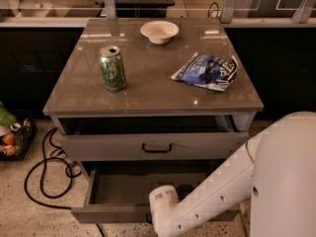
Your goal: Open middle drawer
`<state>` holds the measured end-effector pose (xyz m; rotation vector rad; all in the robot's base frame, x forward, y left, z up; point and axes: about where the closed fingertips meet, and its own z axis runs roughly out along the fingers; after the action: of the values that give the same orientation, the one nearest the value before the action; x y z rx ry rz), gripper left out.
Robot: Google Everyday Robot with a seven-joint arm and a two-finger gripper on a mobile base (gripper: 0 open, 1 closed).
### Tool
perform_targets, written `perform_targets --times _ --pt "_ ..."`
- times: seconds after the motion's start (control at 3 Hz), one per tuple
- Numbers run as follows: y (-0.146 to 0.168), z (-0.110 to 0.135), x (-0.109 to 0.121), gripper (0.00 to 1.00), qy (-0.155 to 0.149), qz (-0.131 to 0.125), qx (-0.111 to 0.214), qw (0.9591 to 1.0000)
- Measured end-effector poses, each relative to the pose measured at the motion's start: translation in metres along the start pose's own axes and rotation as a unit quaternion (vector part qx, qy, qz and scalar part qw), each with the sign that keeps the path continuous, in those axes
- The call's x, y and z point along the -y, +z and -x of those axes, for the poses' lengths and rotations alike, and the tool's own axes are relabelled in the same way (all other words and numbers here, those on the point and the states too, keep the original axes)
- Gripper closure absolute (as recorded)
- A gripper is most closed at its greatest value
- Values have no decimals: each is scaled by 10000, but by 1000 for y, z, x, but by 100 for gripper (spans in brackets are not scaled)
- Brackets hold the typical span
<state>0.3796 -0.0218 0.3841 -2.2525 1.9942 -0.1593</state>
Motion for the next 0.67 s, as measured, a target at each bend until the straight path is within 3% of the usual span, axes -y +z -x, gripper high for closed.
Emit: perform_targets --times 0.33,0.67 --pt "0 0 -1 100 0 0 0 10000" --pt "0 0 -2 82 -2 7 -2 10000"
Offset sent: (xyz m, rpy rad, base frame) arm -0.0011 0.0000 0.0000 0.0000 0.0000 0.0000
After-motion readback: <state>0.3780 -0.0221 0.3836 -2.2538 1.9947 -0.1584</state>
